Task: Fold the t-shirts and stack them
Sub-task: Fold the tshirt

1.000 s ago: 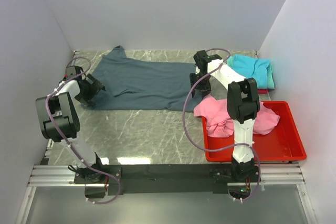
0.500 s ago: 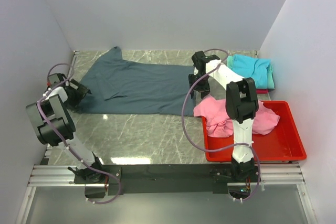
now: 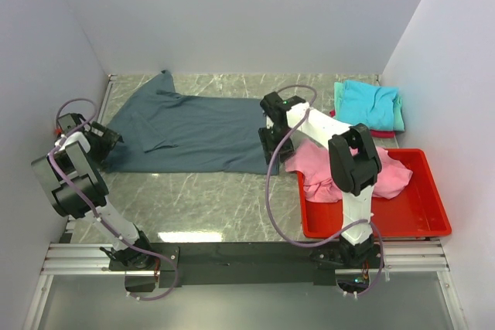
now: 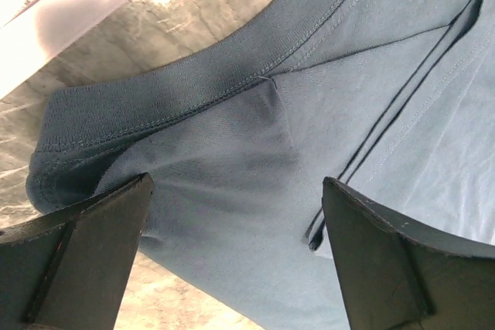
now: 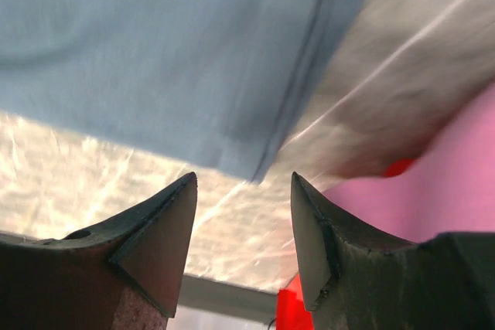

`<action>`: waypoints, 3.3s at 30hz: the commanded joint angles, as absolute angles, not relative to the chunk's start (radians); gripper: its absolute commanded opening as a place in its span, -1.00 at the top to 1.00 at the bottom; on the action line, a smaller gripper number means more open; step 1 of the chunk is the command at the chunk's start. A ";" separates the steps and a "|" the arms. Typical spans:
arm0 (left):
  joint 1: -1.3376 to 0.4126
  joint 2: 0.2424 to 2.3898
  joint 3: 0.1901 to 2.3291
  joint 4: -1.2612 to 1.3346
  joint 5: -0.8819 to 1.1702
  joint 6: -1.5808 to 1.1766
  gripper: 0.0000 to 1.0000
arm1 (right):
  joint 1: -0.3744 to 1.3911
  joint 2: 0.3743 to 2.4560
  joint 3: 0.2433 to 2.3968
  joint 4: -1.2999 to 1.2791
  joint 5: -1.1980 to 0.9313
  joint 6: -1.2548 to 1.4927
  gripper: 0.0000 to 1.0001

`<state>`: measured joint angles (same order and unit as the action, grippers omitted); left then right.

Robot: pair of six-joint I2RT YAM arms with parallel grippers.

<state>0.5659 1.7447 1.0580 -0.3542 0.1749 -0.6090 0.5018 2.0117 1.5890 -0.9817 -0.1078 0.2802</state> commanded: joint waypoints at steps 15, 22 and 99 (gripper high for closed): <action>0.591 1.749 1.072 -0.402 0.147 -0.575 -0.99 | 0.512 1.979 1.445 -0.848 -0.164 0.357 0.06; 0.591 1.746 1.081 -0.410 0.147 -0.575 -0.99 | 0.512 1.982 1.424 -0.842 -0.166 0.360 0.31; 0.413 1.712 0.989 -0.311 0.242 -0.683 -0.99 | 0.528 1.928 1.316 -0.867 -0.045 0.374 0.13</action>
<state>0.4118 1.7020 1.0092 -0.3386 0.2390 -0.6746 0.5285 1.9625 1.3418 -0.8745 -0.0708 0.3668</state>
